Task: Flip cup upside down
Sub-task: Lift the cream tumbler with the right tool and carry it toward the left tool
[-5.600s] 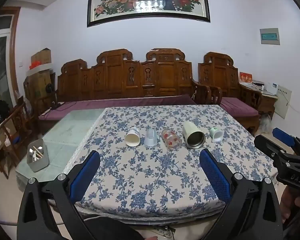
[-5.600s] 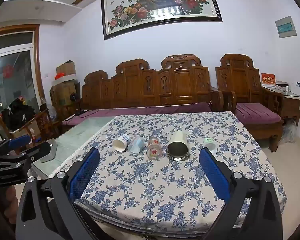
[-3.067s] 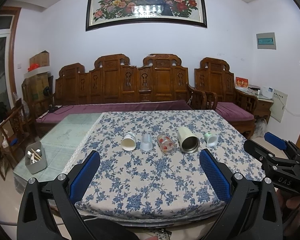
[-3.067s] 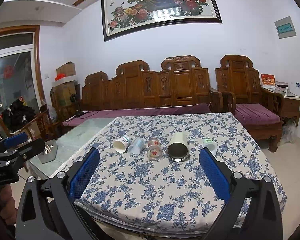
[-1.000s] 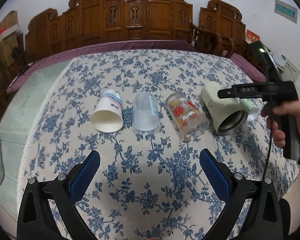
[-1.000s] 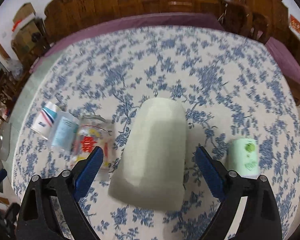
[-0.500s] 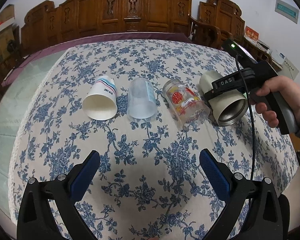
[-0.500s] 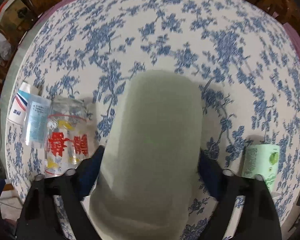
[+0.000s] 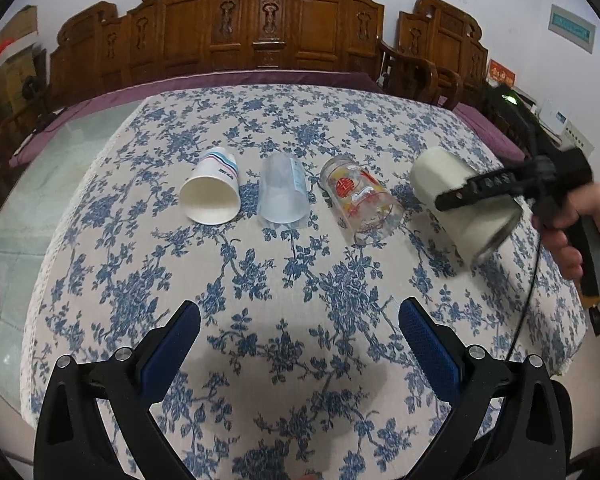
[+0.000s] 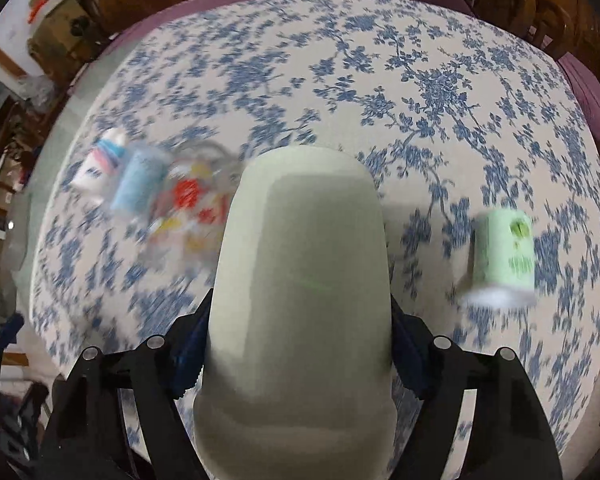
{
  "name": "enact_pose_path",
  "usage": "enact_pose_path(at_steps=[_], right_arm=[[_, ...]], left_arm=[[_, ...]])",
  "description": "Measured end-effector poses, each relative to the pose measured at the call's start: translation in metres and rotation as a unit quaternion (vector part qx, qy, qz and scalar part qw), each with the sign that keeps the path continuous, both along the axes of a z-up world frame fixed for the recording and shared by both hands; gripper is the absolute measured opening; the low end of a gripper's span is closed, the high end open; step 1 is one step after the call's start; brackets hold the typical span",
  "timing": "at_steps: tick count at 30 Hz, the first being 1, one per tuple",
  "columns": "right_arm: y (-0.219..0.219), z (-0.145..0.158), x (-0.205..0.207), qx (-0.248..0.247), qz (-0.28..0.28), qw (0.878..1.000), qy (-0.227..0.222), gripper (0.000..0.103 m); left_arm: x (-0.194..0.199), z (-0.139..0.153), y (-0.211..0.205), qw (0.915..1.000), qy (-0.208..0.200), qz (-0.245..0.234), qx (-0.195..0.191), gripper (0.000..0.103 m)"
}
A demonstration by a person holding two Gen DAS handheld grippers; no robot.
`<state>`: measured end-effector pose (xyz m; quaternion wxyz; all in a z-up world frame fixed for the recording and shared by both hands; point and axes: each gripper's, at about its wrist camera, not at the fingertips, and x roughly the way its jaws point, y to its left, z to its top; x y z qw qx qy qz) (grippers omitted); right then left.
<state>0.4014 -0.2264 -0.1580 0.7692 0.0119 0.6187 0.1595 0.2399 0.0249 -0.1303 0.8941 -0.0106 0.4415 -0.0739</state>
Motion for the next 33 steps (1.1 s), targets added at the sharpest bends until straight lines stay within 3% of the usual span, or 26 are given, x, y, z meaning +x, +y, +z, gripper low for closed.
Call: enact_pose_path(at_steps=[11,24,29,33], right_arm=[[0.044,-0.005,-0.088,0.035,0.037,0.999,-0.007,0.079],[0.075,-0.036,-0.110,0.030,0.050,0.998,-0.003,0.080],[0.072,-0.032,-0.118,0.032,0.047,0.998,-0.023,0.080],[0.061,-0.008,-0.129,0.045,0.042,0.996,-0.067,0.080]], left_arm=[[-0.034,0.016,0.014,0.9997,-0.018,0.016,-0.004,0.096],[-0.047,0.028,0.024,0.9994,-0.022,0.026,0.004,0.096],[-0.050,0.033,0.018,0.9994,-0.026,0.022,0.009,0.096],[-0.049,0.036,0.008,0.9994,-0.028,0.015,0.015,0.096]])
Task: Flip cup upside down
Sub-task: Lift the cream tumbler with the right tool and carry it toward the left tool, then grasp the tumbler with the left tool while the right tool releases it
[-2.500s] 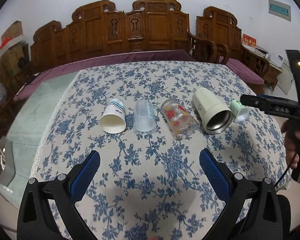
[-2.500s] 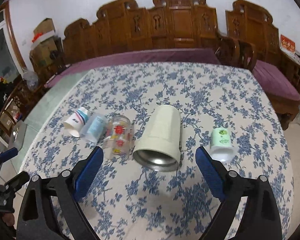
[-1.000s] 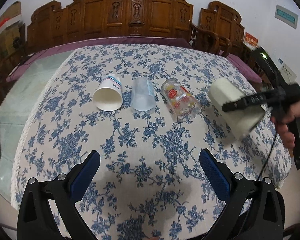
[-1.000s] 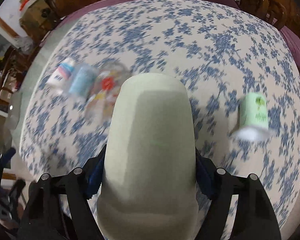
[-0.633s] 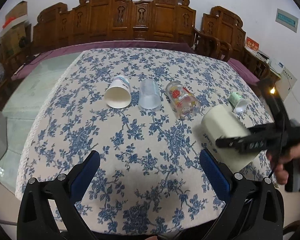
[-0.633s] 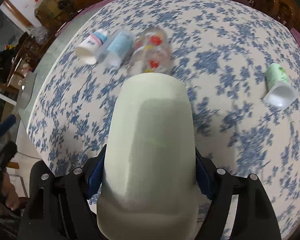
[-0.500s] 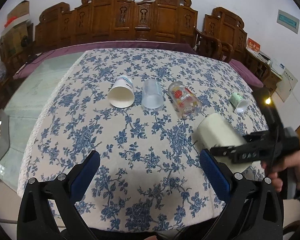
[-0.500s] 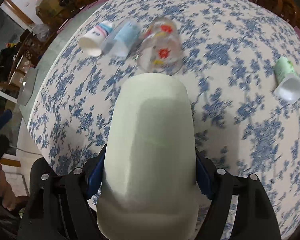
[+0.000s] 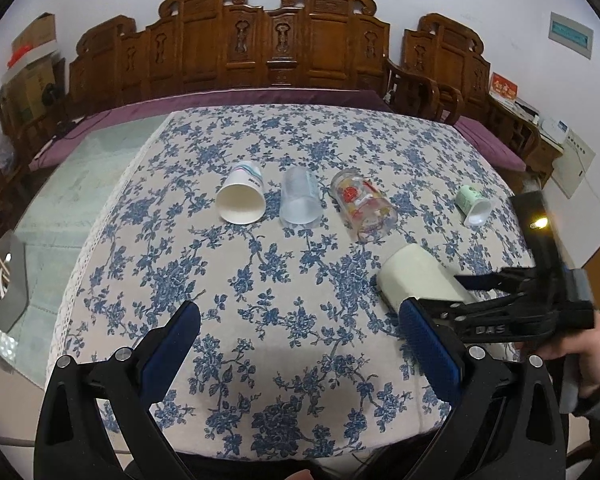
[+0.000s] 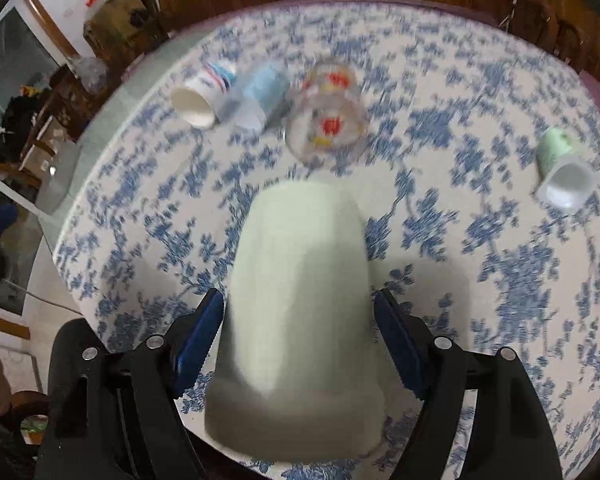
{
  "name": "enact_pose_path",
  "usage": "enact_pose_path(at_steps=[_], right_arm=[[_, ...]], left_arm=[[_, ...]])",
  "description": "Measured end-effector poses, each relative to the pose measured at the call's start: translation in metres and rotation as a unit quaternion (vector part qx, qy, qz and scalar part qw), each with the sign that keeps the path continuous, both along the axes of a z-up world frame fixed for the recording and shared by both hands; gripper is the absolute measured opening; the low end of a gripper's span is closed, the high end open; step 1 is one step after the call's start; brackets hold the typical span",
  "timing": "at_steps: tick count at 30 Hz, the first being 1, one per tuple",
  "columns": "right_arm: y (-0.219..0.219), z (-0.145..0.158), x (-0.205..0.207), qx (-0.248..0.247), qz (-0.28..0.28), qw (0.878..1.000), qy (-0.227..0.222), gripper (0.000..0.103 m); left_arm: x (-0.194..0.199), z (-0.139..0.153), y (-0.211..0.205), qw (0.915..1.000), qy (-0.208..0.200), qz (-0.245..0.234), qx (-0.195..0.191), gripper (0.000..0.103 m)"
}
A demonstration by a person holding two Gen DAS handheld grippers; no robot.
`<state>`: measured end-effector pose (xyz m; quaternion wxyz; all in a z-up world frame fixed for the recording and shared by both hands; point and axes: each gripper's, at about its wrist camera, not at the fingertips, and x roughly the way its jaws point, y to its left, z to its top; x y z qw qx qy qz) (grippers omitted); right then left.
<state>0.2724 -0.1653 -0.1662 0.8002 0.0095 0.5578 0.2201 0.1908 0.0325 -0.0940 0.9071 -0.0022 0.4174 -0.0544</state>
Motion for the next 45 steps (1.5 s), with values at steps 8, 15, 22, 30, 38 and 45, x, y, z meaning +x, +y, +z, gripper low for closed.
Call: enact_pose_path(at_steps=[8,15,22,30,38,45], right_arm=[[-0.048,0.051,-0.035,0.007,-0.027,0.995,-0.096,0.087],[-0.091,0.062,-0.067,0.000,-0.062,0.988,-0.139,0.095],[-0.113,0.062,-0.082,0.006,-0.076,0.986,-0.151,0.095],[-0.127,0.067,-0.083,0.017,-0.088,0.983,-0.158,0.095],[-0.128,0.065,-0.080,0.014,-0.095,0.983,-0.156,0.095],[-0.128,0.064,-0.080,0.016,-0.095,0.983,-0.154,0.095]], left_arm=[[0.006,0.006,-0.039,0.9992,0.000,-0.038,0.014,0.096],[0.029,0.001,-0.074,0.9978,0.032,-0.058,0.008,0.096],[0.062,-0.025,-0.099,0.9941,0.094,-0.051,-0.016,0.092],[0.092,-0.067,-0.104,0.9842,0.169,-0.010,-0.052,0.089],[0.100,-0.089,-0.108,0.9771,0.202,0.003,-0.068,0.089],[0.113,-0.104,-0.115,0.9694,0.229,0.010,-0.088,0.089]])
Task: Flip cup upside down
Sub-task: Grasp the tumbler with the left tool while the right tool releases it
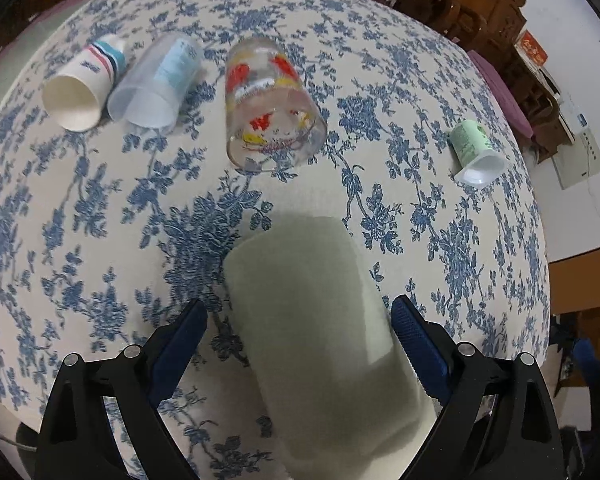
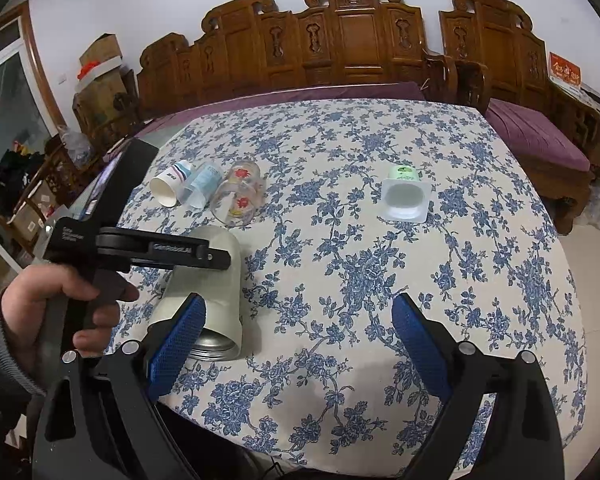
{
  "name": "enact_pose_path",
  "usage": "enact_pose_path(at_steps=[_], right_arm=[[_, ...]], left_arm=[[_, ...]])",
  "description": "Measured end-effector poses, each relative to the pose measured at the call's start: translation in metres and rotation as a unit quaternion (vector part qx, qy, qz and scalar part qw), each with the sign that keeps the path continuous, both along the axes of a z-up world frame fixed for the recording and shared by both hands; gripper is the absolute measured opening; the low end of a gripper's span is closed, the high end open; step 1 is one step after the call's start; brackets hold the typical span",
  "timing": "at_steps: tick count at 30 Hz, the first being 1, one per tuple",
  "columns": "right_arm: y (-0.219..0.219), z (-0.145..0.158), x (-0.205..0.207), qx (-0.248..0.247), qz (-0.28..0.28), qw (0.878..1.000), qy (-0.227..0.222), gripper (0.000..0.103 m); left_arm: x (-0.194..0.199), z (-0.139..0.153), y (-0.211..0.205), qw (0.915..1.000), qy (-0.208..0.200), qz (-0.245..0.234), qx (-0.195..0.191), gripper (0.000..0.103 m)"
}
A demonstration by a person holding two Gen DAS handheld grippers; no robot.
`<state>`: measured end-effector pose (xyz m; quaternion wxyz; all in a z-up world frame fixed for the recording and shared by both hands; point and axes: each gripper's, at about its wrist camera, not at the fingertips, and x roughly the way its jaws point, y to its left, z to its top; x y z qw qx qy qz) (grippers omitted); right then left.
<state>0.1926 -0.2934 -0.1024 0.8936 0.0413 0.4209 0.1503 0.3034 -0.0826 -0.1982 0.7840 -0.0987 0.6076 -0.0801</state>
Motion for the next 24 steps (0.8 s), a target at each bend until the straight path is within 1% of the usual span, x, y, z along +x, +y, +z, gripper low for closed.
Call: enact_pose_path(at_steps=[8,10,12,13,17,19,24], right_arm=[[-0.001,-0.002,0.001,-0.004,-0.001,1.000,0.001,0.095],[-0.001,-0.003,0.001,-0.004,-0.001,1.000,0.001,0.095],[-0.001,-0.003,0.001,-0.004,-0.002,1.000,0.001,0.095],[-0.001,-0.003,0.001,-0.004,-0.002,1.000,0.001,0.095],[-0.001,-0.005,0.001,-0.007,-0.001,1.000,0.003,0.095],[-0.001,-0.005,0.001,-0.007,-0.001,1.000,0.003,0.095],[-0.001,-0.005,0.001,-0.007,0.000,1.000,0.002,0.095]], left_arm=[[0.008,-0.013,-0.006,0.9999,0.016,0.001,0.000,0.089],[0.009,-0.014,-0.006,0.9998,0.017,-0.002,0.000,0.087],[0.010,-0.014,-0.005,0.9997,0.021,-0.003,-0.009,0.082],[0.011,-0.014,-0.005,0.9997,0.022,-0.002,-0.008,0.082],[0.009,-0.010,-0.004,0.9997,0.017,-0.006,-0.018,0.074],[0.005,-0.003,-0.005,0.9997,0.006,-0.015,-0.017,0.073],[-0.016,0.033,-0.007,0.9970,-0.056,-0.052,0.007,0.072]])
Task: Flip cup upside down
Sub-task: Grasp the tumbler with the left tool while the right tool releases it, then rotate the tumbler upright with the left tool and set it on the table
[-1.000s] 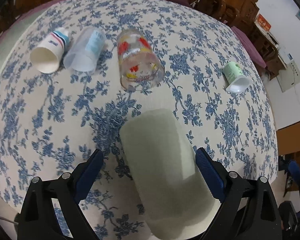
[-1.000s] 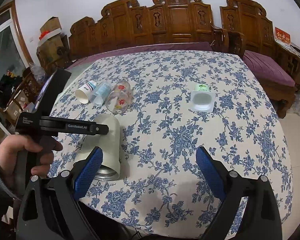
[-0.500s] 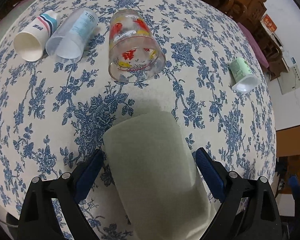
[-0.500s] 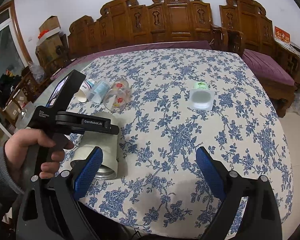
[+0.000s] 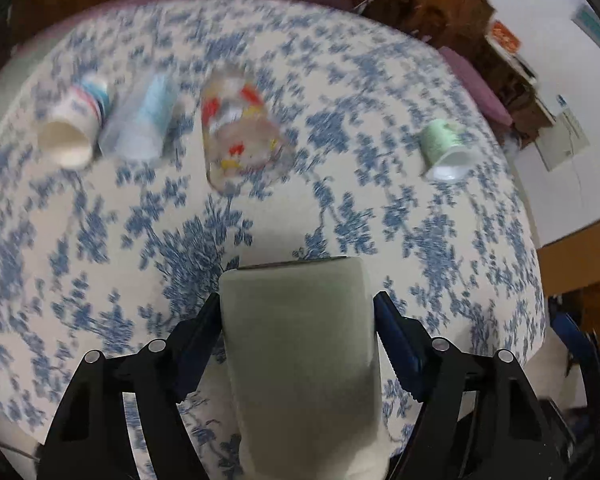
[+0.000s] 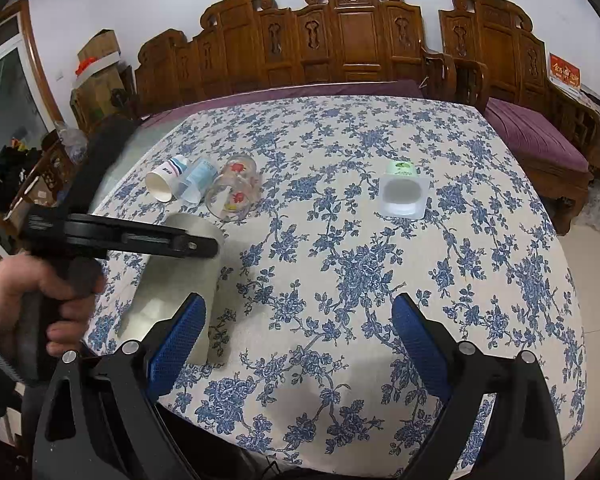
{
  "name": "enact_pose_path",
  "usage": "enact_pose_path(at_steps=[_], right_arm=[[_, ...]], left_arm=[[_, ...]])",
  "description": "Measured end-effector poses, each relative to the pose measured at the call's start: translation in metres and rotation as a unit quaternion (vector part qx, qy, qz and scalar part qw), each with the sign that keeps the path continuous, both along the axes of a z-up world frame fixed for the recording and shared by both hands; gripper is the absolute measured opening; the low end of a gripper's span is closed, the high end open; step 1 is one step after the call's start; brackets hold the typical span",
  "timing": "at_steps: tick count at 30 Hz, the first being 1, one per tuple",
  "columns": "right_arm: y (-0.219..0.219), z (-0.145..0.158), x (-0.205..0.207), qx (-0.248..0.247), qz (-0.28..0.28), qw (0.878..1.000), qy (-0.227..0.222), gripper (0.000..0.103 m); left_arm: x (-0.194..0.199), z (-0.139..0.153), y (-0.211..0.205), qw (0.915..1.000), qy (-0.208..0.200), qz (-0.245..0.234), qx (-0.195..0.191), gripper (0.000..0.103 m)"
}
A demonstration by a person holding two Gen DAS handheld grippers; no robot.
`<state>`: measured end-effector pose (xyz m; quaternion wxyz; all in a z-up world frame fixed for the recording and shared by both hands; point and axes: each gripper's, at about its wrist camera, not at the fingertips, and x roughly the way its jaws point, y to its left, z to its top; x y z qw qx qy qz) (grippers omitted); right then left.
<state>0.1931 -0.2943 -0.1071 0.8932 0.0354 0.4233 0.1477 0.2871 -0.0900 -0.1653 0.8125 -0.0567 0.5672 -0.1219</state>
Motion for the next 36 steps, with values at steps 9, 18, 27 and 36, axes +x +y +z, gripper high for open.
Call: enact_pose_path(at_steps=[9,18,27,36], right_arm=[[0.001,-0.002,0.000,-0.002,0.001,1.000,0.001,0.095],[0.004,-0.004,-0.001,-0.005,0.002,1.000,0.003,0.095],[0.001,-0.001,0.000,0.000,0.000,1.000,-0.003,0.095],[0.004,0.008,-0.005,0.000,-0.004,1.000,-0.019,0.095]], left_arm=[[-0.031,0.042,0.001,0.9953,-0.082,-0.038,0.035,0.071],[-0.023,0.038,-0.011,0.9917,-0.100,-0.051,0.063,0.071],[-0.029,0.039,-0.017,0.9899,-0.115,-0.062,0.054,0.076],[-0.060,0.058,0.001,0.9872,-0.142,-0.049,0.053,0.081]])
